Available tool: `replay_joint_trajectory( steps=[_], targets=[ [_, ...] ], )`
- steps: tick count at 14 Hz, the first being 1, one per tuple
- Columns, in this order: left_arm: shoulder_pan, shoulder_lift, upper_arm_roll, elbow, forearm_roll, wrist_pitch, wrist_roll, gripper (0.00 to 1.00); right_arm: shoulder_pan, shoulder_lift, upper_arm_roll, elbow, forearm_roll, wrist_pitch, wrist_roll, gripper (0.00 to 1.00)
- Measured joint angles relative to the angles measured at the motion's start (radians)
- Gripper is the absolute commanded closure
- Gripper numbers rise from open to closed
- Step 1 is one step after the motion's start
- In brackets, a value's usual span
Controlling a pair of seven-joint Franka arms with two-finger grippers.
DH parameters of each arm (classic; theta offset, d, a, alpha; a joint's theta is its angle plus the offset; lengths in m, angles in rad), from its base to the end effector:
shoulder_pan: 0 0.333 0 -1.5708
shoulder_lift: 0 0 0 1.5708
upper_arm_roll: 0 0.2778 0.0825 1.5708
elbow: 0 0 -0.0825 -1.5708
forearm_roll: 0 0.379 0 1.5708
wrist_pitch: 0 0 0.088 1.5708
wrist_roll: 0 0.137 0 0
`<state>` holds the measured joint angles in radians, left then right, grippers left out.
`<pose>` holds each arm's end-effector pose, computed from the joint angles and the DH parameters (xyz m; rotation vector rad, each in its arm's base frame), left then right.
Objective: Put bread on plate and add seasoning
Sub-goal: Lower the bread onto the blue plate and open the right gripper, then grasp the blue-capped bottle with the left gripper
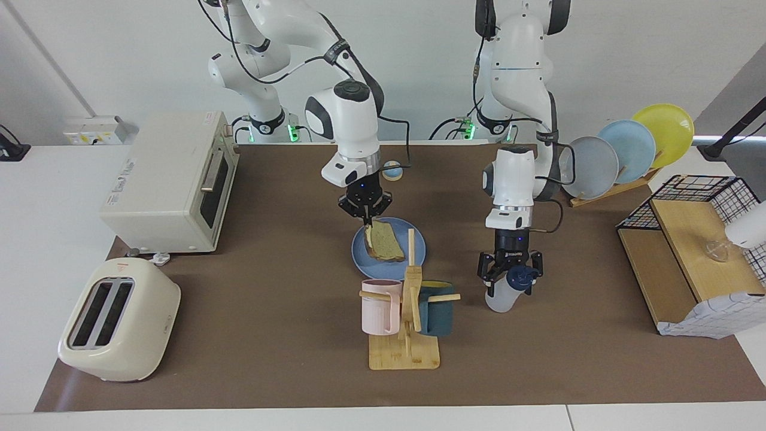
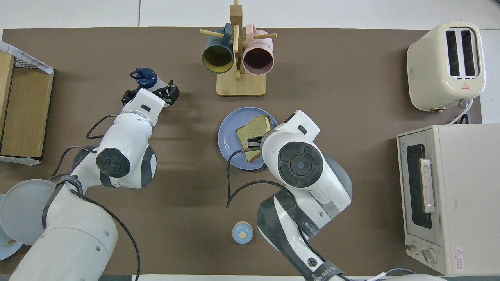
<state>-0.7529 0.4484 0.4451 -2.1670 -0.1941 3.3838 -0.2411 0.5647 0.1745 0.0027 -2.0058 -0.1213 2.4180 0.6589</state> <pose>0.5932 -0.1735 0.2524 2.7885 0.0312 1.2238 0.5121 0.3228 0.3307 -3.0556 0.0156 -0.3780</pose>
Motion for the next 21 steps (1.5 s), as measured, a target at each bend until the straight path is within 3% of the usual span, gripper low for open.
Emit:
replay_joint_trajectory(
  steps=[3, 5, 7, 10, 18, 21],
  targets=[
    [0.001, 0.001, 0.001, 0.002, -0.001, 0.0, -0.001, 0.32, -0.035, -0.001, 0.0, -0.011, 0.0, 0.0, 0.0, 1.0],
    [0.001, 0.002, 0.002, 0.002, -0.001, 0.0, -0.001, 0.42, -0.036, -0.004, 0.0, -0.037, 0.0, 0.032, 0.0, 1.0],
    [0.001, 0.004, 0.002, 0.002, -0.001, 0.001, -0.001, 0.59, -0.036, -0.012, 0.001, -0.084, 0.0, 0.089, 0.0, 1.0],
    [0.001, 0.004, 0.002, 0.002, -0.001, 0.002, -0.001, 1.0, -0.036, -0.024, 0.001, -0.117, 0.0, 0.115, 0.001, 1.0],
    [0.014, 0.004, 0.009, 0.007, -0.001, -0.004, 0.0, 1.0, -0.034, -0.029, 0.002, -0.123, 0.001, 0.132, 0.014, 1.0],
    [0.016, -0.003, 0.017, 0.042, -0.001, -0.062, 0.002, 1.0, -0.034, -0.029, 0.002, -0.126, 0.001, 0.155, 0.076, 1.0]
  ],
)
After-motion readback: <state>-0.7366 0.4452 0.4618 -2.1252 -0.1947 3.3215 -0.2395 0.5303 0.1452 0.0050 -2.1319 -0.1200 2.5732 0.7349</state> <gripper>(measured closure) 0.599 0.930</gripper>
